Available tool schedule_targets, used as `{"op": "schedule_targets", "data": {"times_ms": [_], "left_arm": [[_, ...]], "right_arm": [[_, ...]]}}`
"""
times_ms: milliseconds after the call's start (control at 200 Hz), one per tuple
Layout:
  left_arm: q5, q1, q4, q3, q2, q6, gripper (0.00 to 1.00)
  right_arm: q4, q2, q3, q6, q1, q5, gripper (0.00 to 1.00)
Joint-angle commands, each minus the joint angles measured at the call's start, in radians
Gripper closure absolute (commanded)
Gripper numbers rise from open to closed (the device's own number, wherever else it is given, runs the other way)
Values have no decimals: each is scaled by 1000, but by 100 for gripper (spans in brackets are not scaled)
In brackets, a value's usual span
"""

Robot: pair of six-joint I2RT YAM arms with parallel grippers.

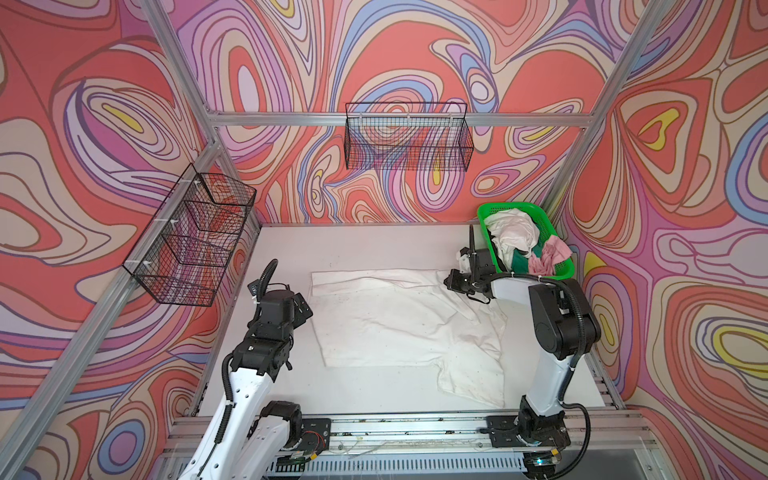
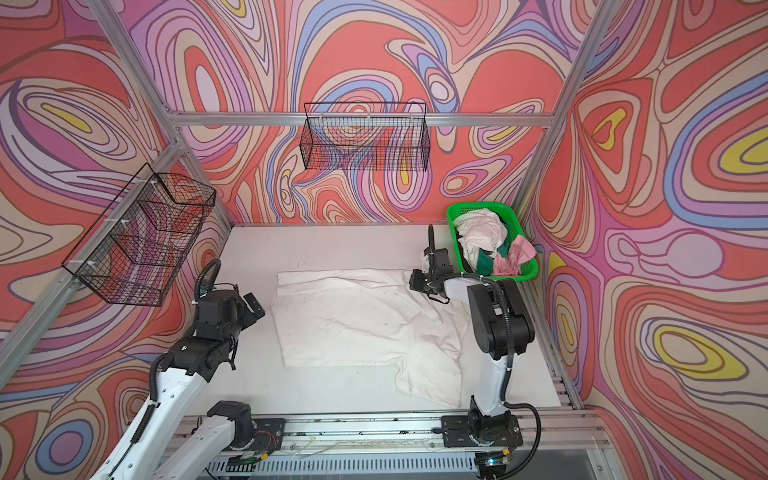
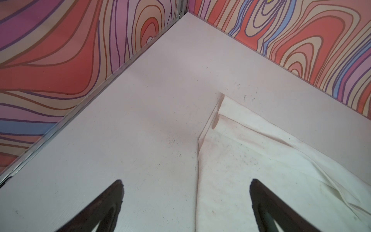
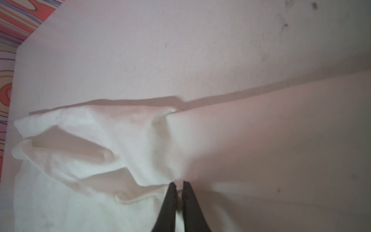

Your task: Fold and stack the t-shirts

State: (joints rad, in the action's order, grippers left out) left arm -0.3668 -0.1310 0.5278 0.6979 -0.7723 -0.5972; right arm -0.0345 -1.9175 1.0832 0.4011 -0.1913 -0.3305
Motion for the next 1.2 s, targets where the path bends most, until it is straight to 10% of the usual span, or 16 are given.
{"op": "schedule_targets", "data": {"times_ms": [0,746,886,1192], "left_arm": [[-8,-2,14,-1,5,12,0],[-22,-3,27,2,11,10,0],[-36,-2,32,4,18,11,0],[-35,3,6,43,-65,36,0]], "right_arm": [[7,52,-38,-16,-11,-10,100],[-123,437,-341,-44,-167,37,100],[-186,440,-350,-43,-183,34,68],[-259,536,-185,-12,-183,133,60]]}}
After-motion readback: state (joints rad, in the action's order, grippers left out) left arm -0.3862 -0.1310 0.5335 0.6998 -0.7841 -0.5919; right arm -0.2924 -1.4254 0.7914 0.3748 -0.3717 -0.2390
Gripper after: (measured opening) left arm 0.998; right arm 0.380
